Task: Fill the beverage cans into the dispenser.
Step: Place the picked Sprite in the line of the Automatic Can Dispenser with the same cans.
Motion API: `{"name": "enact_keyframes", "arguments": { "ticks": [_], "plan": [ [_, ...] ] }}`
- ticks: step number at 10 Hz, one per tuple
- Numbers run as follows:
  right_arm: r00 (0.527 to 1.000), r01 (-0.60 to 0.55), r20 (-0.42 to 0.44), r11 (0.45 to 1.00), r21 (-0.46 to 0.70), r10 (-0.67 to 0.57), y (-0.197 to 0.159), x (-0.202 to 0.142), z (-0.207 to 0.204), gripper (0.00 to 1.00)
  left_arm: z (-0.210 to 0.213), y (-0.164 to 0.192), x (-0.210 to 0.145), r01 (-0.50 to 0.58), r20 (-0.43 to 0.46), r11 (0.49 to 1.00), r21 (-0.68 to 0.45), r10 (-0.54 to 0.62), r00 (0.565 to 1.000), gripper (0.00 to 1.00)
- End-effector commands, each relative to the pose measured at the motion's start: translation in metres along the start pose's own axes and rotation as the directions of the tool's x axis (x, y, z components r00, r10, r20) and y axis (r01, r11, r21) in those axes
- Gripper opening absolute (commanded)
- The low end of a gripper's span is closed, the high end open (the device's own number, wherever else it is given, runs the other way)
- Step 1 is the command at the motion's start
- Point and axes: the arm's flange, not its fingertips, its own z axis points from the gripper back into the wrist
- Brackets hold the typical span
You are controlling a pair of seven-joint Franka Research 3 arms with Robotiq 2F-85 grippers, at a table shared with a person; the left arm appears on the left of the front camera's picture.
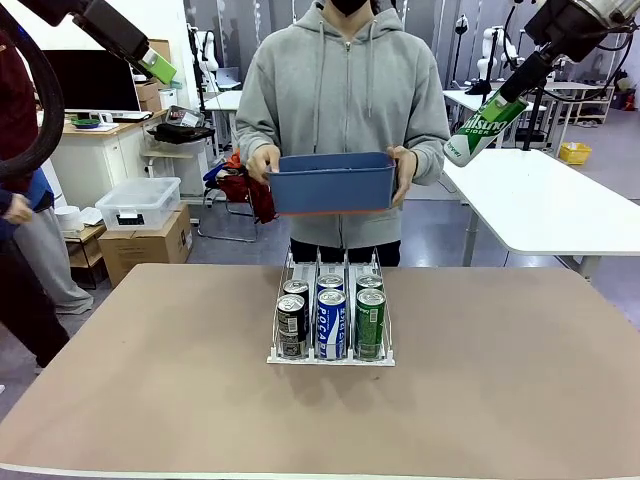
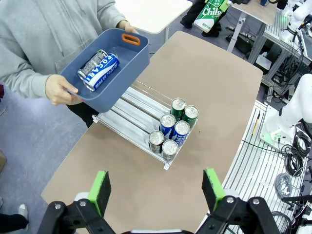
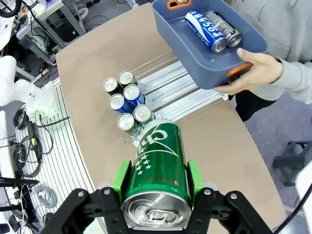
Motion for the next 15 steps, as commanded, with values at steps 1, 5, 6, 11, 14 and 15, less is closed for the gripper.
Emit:
{"name": "enact_keyframes", "arguments": {
  "ticks": [1,5,6,11,14,15],
  "plan": [
    [1.0,-0.003,0.003,1.0,-0.002,0.003,0.001,0.001,0.001,0.0,0.0,0.0,0.0,0.0,0.0,1.0,0.0,0.0,1.0,1.0],
    [1.0,-0.003,0.003,1.0,-0.002,0.003,0.001,0.001,0.001,0.0,0.0,0.0,0.0,0.0,0.0,1.0,0.0,0.0,1.0,1.0],
    [1.0,-0.003,0.003,1.0,-0.002,0.003,0.001,0.001,0.001,0.0,0.0,0.0,0.0,0.0,0.0,1.0,0.0,0.0,1.0,1.0],
    [0.995,0.091,-0.034,0.994,-0.054,-0.093,0.028,-0.02,-0.001,0.58,0.0,0.0,0.0,0.0,0.0,1.0,0.0,0.0,1.0,1.0],
    [0.966,0.252,-0.019,0.959,-0.134,-0.256,0.08,-0.062,-0.034,0.58,0.0,0.0,0.0,0.0,0.0,1.0,0.0,0.0,1.0,1.0],
    [0.943,0.331,0.009,0.93,-0.162,-0.334,0.095,-0.071,-0.054,0.58,0.0,0.0,0.0,0.0,0.0,1.0,0.0,0.0,1.0,1.0]
  ]
}}
